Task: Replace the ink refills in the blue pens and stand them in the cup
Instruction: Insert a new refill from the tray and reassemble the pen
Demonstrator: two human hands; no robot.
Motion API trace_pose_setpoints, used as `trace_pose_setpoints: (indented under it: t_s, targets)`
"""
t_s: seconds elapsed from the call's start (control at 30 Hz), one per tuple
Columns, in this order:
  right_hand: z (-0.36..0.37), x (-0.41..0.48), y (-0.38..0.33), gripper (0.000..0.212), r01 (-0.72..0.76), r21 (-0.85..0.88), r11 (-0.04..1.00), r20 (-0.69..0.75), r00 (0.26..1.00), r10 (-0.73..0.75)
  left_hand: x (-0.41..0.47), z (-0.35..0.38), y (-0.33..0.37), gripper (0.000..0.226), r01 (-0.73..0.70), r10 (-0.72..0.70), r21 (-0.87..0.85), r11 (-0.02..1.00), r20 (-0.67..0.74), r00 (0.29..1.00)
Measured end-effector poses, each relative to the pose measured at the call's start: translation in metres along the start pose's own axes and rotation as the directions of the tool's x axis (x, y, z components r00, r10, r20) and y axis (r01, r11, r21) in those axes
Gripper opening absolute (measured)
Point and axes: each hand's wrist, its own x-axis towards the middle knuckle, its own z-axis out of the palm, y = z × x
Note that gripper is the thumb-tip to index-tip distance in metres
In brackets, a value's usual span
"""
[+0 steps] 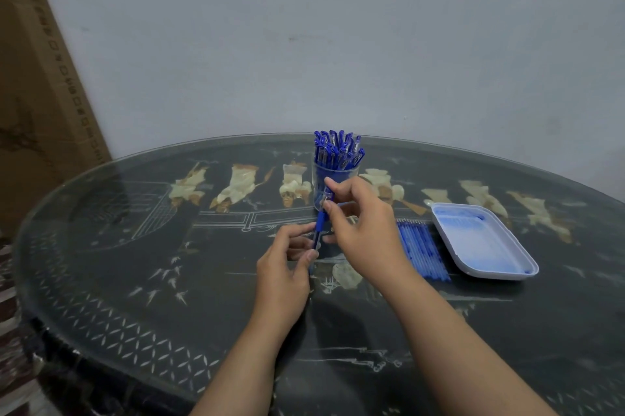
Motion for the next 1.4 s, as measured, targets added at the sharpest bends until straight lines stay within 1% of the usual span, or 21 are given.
trace_pose_setpoints:
  t_s: [0.1, 0.17, 0.23, 0.3, 0.33, 0.43, 0.5, 0.6, 0.63, 0.7, 0.77, 0.8, 0.87, 0.97, 1.03, 1.13, 1.23, 1.3, 1.4]
  targets:
    - [0.000, 0.000, -0.002, 0.036, 0.028, -0.032, 0.999, -0.006, 1.000, -0.028, 0.000, 0.000, 0.000, 0.043, -0.010, 0.010, 0.000, 1.000, -0.005, 1.000]
    - [0.001, -0.002, -0.002, 0.037, 0.036, -0.041, 0.999, -0.005, 0.999, -0.037, 0.000, -0.001, 0.000, 0.043, -0.015, 0.015, 0.002, 1.000, -0.005, 1.000]
    - [0.002, -0.003, -0.001, 0.033, 0.037, -0.040, 0.999, -0.008, 0.999, -0.037, -0.001, -0.001, 0.001, 0.044, -0.018, 0.018, -0.001, 1.000, -0.004, 1.000]
    - [0.002, -0.005, 0.001, 0.022, 0.024, -0.028, 0.999, 0.004, 1.000, -0.023, -0.001, 0.000, 0.001, 0.044, -0.015, 0.015, -0.003, 1.000, 0.002, 1.000]
    - [0.002, -0.006, 0.001, 0.022, 0.015, -0.037, 0.999, 0.009, 1.000, -0.014, -0.001, 0.000, 0.000, 0.044, -0.015, 0.015, 0.000, 1.000, 0.003, 1.000]
    - [0.002, -0.010, 0.004, 0.041, -0.012, -0.054, 0.998, 0.018, 1.000, 0.013, 0.002, 0.000, -0.002, 0.042, -0.018, 0.018, 0.015, 1.000, 0.005, 1.000]
    - [0.000, -0.010, 0.005, 0.046, -0.014, -0.025, 1.000, 0.002, 1.000, 0.014, 0.002, 0.002, 0.000, 0.039, -0.026, 0.026, 0.027, 0.999, 0.005, 1.000]
    - [-0.013, 0.000, 0.008, 0.053, -0.044, 0.058, 0.997, -0.101, 0.994, 0.050, 0.004, -0.001, 0.004, 0.029, -0.056, 0.057, 0.041, 0.998, -0.021, 0.998]
    - [-0.020, 0.005, 0.007, 0.055, -0.056, 0.087, 0.995, -0.160, 0.985, 0.069, 0.006, -0.005, 0.003, 0.026, -0.067, 0.068, 0.091, 0.994, -0.012, 0.998]
    - [-0.038, 0.018, 0.003, 0.053, -0.060, 0.119, 0.991, -0.279, 0.956, 0.091, 0.011, -0.016, -0.003, 0.025, -0.071, 0.061, 0.291, 0.954, 0.043, 0.997]
    - [-0.053, 0.032, 0.001, 0.050, -0.045, 0.101, 0.994, -0.385, 0.919, 0.081, 0.013, -0.029, -0.010, 0.030, -0.053, 0.020, 0.493, 0.868, 0.072, 0.997]
    - [-0.059, 0.039, 0.000, 0.049, -0.034, 0.081, 0.996, -0.435, 0.898, 0.066, 0.013, -0.033, -0.012, 0.033, -0.046, 0.006, 0.564, 0.824, 0.072, 0.997]
    - [-0.065, 0.053, -0.001, 0.049, -0.008, 0.045, 0.999, -0.515, 0.857, 0.030, 0.010, -0.037, -0.015, 0.036, -0.039, -0.022, 0.650, 0.759, 0.086, 0.996]
    - [-0.064, 0.070, -0.001, 0.046, 0.029, 0.070, 0.997, -0.565, 0.825, 0.015, 0.009, -0.036, -0.017, 0.041, -0.042, -0.071, 0.721, 0.692, 0.126, 0.989]
    - [-0.060, 0.079, -0.001, 0.044, 0.033, 0.082, 0.996, -0.565, 0.825, 0.019, 0.009, -0.036, -0.017, 0.041, -0.048, -0.071, 0.738, 0.674, 0.129, 0.989]
    - [-0.052, 0.088, 0.004, 0.045, -0.003, 0.017, 1.000, -0.526, 0.851, 0.011, 0.009, -0.035, -0.019, 0.037, -0.053, -0.075, 0.758, 0.650, 0.133, 0.988]
    - [-0.045, 0.093, 0.012, 0.043, -0.063, -0.101, 0.993, -0.438, 0.899, 0.012, 0.011, -0.035, -0.021, 0.033, -0.045, -0.086, 0.767, 0.640, 0.129, 0.988]
    - [-0.042, 0.094, 0.016, 0.036, -0.088, -0.204, 0.975, -0.372, 0.928, 0.006, 0.011, -0.034, -0.021, 0.033, -0.043, -0.094, 0.774, 0.632, 0.132, 0.987]
    - [-0.039, 0.091, 0.023, 0.028, -0.093, -0.327, 0.940, -0.300, 0.954, -0.010, 0.011, -0.035, -0.022, 0.031, -0.045, -0.089, 0.777, 0.628, 0.130, 0.987]
